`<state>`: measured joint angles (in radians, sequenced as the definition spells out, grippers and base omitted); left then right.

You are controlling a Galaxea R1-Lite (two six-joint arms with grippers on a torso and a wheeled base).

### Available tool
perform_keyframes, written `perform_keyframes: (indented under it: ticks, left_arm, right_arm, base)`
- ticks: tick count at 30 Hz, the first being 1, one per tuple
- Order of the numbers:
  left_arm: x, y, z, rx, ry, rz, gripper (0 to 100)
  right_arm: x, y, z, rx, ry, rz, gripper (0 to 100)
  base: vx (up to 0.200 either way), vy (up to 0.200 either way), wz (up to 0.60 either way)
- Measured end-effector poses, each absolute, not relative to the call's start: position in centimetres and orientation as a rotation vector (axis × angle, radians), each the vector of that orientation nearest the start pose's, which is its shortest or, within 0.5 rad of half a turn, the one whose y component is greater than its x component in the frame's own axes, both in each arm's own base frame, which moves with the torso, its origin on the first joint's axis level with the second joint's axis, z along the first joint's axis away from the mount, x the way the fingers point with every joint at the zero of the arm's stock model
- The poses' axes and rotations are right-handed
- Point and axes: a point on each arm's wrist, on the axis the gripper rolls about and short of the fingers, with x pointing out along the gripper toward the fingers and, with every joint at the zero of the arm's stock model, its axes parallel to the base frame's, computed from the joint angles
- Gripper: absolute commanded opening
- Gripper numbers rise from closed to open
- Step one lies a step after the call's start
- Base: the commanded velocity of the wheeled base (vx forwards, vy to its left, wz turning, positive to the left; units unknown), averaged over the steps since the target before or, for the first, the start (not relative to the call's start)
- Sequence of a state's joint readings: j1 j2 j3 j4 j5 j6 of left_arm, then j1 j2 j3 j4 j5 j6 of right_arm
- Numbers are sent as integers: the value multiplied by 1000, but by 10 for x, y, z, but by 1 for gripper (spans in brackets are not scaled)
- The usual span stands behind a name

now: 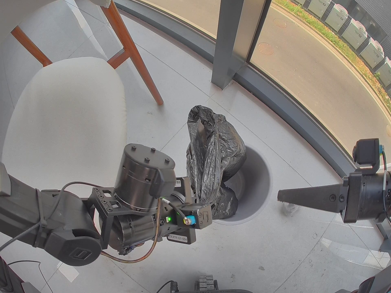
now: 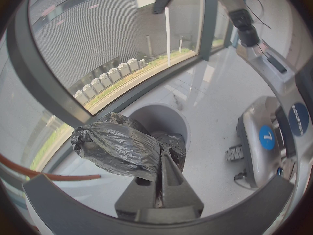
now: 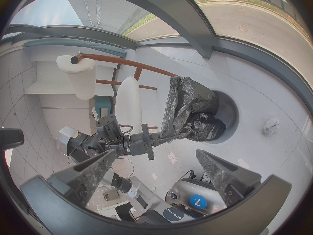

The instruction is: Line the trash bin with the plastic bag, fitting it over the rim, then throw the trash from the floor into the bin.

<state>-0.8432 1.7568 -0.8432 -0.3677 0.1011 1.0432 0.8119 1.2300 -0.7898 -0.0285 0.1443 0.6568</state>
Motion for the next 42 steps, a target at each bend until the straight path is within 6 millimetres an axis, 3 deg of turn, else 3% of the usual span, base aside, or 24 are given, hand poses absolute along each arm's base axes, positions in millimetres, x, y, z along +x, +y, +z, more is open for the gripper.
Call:
perform_keyframes:
  ticks: [13, 21, 34, 42]
  left_arm:
    - [193, -241, 161, 1560, 155, -1083, 0]
    - [178, -256, 169, 1707, 131, -1082, 0]
    - [168, -267, 154, 1764, 151, -1100, 0]
    - [166, -266, 146, 1767, 176, -1110, 0]
  right_arm:
    - [129, 141, 230, 449, 720, 751, 100]
    - [147, 157, 214, 417, 740, 620, 100]
    - [168, 170, 191, 386, 805, 546, 100]
    - [189, 166, 177, 408, 775, 478, 100]
  base:
    - [0, 0, 0]
    - [0, 0, 0]
    - [0, 0, 0]
    - [0, 0, 0]
